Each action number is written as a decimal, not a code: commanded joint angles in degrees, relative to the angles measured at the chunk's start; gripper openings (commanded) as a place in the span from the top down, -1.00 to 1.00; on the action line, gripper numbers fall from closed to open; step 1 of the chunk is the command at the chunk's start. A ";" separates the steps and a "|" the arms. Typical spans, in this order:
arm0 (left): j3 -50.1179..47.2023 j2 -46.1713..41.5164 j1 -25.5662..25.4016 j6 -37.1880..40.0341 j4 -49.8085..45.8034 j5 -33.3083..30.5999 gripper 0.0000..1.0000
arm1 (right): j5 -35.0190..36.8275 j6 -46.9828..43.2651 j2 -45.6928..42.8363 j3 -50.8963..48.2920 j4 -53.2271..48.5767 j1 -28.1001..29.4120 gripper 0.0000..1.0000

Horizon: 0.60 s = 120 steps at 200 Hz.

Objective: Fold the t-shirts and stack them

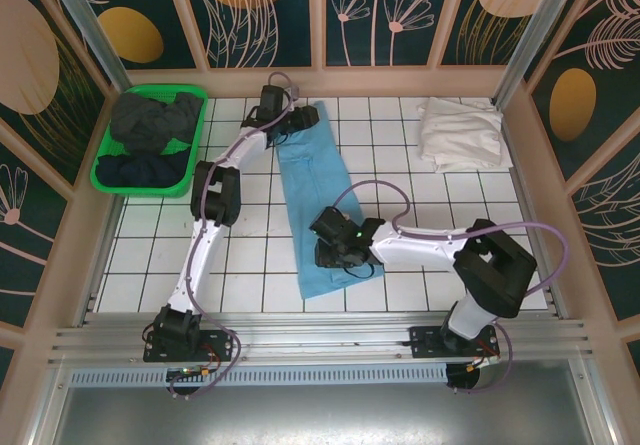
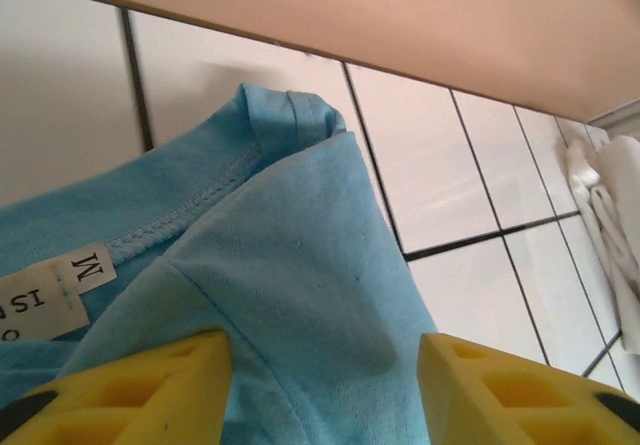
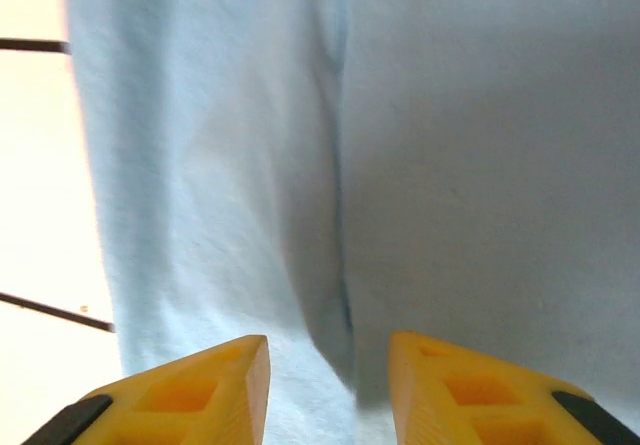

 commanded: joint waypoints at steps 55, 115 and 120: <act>-8.78 -13.38 -0.08 4.34 -2.01 -1.88 -0.41 | 1.84 2.71 6.45 -0.31 0.74 0.49 0.38; -12.05 -24.75 0.03 9.46 -6.73 -6.89 -0.94 | 2.33 3.66 1.93 5.37 -1.45 6.43 0.32; -14.24 -26.44 -0.01 9.92 -6.87 -7.13 -0.97 | 3.45 3.56 0.66 5.13 -2.41 6.20 0.30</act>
